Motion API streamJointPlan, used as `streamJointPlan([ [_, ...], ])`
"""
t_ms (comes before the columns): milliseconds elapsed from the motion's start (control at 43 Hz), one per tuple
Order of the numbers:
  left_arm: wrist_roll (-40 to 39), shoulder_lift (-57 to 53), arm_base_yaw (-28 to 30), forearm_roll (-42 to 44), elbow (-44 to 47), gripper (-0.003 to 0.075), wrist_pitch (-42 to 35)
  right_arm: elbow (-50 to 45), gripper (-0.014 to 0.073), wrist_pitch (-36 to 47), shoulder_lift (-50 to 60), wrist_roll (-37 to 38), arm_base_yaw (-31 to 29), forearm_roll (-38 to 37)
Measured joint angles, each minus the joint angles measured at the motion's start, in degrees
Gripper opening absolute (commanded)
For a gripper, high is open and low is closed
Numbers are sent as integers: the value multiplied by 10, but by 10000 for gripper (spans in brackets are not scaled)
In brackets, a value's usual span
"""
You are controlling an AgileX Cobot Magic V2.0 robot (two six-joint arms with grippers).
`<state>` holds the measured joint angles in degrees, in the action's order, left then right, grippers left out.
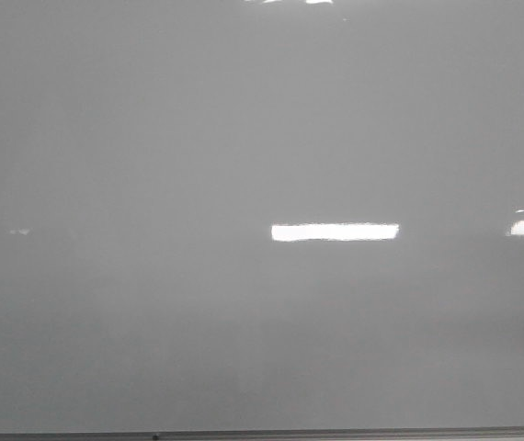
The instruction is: Write number 8 on whiteboard
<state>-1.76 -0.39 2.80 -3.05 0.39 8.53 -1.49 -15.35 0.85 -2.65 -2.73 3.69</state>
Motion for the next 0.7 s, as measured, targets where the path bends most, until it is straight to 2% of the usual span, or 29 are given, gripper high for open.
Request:
streamJointPlan([
  [139, 0, 0, 0, 0, 0, -21, -20, 0, -56, 12, 0, 0, 0, 6],
  [256, 0, 0, 0, 0, 0, -21, -81, 0, -59, 34, 0, 0, 0, 23],
  [372, 0, 0, 0, 0, -6, -21, -128, 23, -59, 10, 0, 0, 0, 28],
  [534, 0, 14, 0, 0, -77, -21, -49, 120, -59, -40, -8, 0, 0, 29],
  [697, 0, 96, 0, 17, -152, -21, 34, 206, -59, -68, -87, 0, 0, 31],
])
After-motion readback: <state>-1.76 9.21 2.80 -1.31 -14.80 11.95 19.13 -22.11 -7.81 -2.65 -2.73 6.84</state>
